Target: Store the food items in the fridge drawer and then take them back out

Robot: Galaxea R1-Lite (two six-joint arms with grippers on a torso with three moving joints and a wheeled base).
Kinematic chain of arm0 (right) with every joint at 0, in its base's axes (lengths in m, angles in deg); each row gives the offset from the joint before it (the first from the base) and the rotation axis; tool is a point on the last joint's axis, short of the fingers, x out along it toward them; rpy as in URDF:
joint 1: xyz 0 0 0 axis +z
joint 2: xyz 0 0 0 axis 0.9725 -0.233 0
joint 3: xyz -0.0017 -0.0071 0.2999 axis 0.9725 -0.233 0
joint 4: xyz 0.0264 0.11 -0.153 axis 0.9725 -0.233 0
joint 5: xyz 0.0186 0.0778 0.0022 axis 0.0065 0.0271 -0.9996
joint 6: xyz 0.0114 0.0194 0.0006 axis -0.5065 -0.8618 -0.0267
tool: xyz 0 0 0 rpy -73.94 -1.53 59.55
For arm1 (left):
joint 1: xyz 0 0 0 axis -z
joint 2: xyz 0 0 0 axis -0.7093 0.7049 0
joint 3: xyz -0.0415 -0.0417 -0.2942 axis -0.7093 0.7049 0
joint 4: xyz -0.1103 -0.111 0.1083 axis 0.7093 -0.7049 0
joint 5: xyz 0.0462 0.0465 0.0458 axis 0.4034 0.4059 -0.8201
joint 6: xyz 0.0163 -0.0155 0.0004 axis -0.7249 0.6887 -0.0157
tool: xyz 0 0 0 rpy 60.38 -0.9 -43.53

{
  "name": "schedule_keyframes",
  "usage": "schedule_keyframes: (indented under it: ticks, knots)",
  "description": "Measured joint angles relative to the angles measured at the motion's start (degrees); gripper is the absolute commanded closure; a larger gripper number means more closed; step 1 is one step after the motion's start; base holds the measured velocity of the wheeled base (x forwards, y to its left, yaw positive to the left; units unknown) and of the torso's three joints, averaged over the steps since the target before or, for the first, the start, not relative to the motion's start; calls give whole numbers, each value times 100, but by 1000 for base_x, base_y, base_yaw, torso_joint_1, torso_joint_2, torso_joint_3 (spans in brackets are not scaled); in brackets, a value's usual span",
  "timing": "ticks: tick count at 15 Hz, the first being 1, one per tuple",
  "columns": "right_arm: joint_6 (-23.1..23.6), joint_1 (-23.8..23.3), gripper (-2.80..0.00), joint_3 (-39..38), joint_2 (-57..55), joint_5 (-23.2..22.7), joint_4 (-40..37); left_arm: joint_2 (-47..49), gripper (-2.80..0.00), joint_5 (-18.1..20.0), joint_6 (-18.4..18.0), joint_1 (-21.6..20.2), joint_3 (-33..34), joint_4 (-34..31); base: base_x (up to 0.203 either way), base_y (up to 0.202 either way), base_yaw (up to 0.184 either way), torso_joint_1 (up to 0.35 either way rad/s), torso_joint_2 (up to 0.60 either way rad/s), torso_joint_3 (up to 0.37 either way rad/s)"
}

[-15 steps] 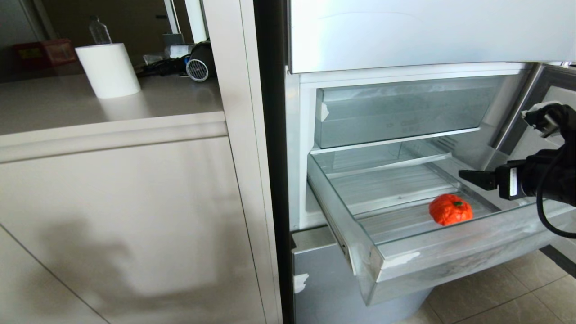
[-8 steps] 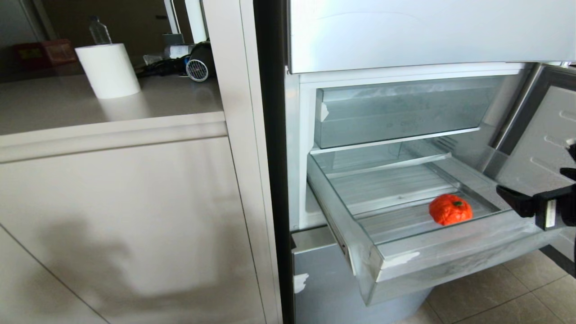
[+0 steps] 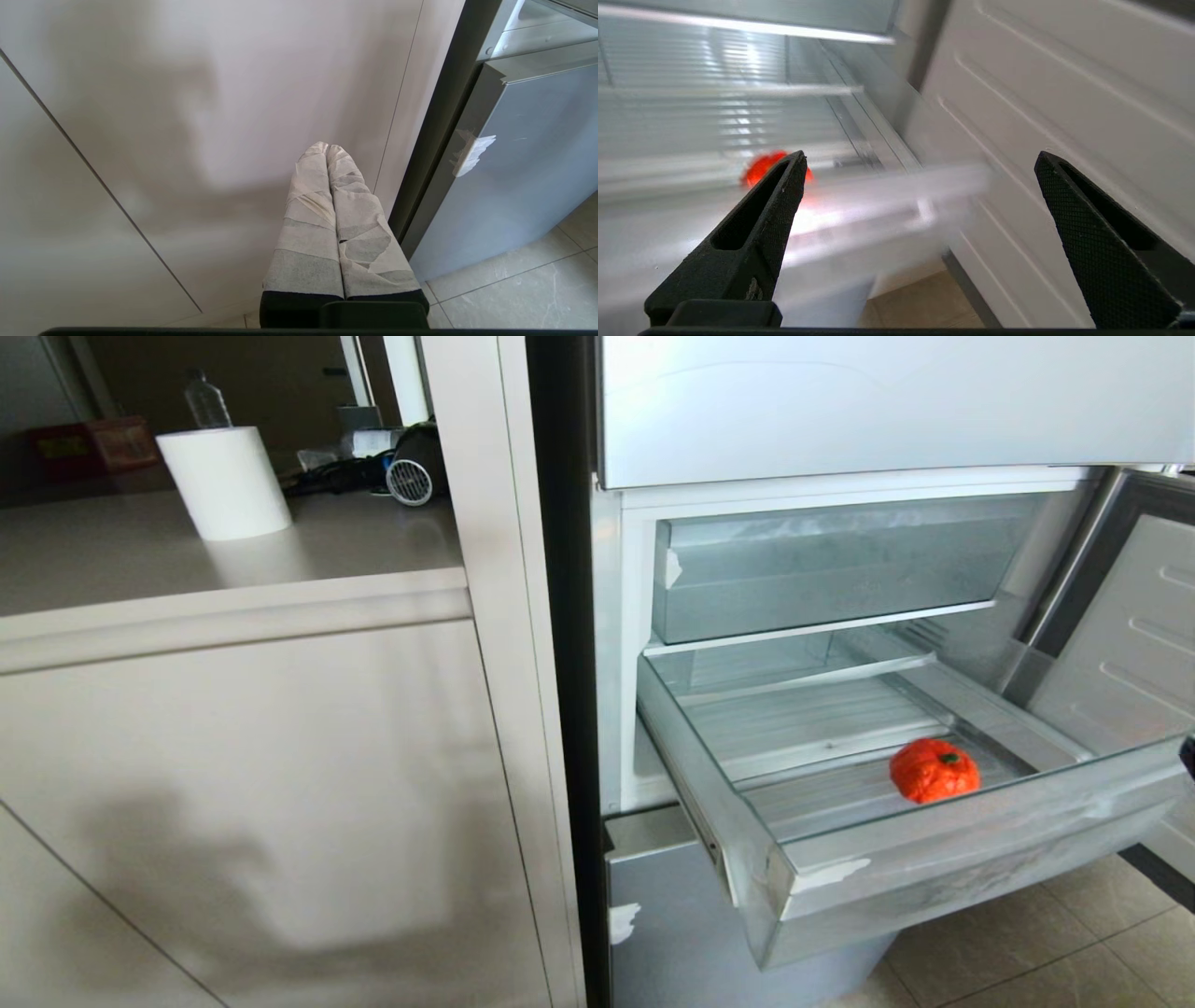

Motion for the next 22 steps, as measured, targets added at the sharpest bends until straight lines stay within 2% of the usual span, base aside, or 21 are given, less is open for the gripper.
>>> schedule_keyframes:
  ticks: [3, 6, 9, 13, 14, 18, 22]
  knots:
    - [-130, -154, -280, -996, 848, 20, -108, 0, 0, 0, 0, 0, 0, 0, 0, 0, 0, 0, 0, 0]
    - [-521, -211, -280, -1631, 1400, -6, -314, 0, 0, 0, 0, 0, 0, 0, 0, 0, 0, 0, 0, 0]
    - [-1007, -222, -280, -1762, 2019, -182, -1483, 0, 0, 0, 0, 0, 0, 2, 0, 0, 0, 0, 0, 0]
    - [-1386, -210, -280, -1773, 2957, -1164, -3319, 0, 0, 0, 0, 0, 0, 0, 0, 0, 0, 0, 0, 0]
    - [-1390, -205, -280, -1778, 3069, -1260, -3616, 0, 0, 0, 0, 0, 0, 2, 0, 0, 0, 0, 0, 0]
    - [-1110, 281, -280, -1778, 3541, -1328, -3644, 0, 0, 0, 0, 0, 0, 0, 0, 0, 0, 0, 0, 0]
    - [-1175, 276, -280, -1780, 4497, -1323, -3645, 0, 0, 0, 6, 0, 0, 2, 0, 0, 0, 0, 0, 0]
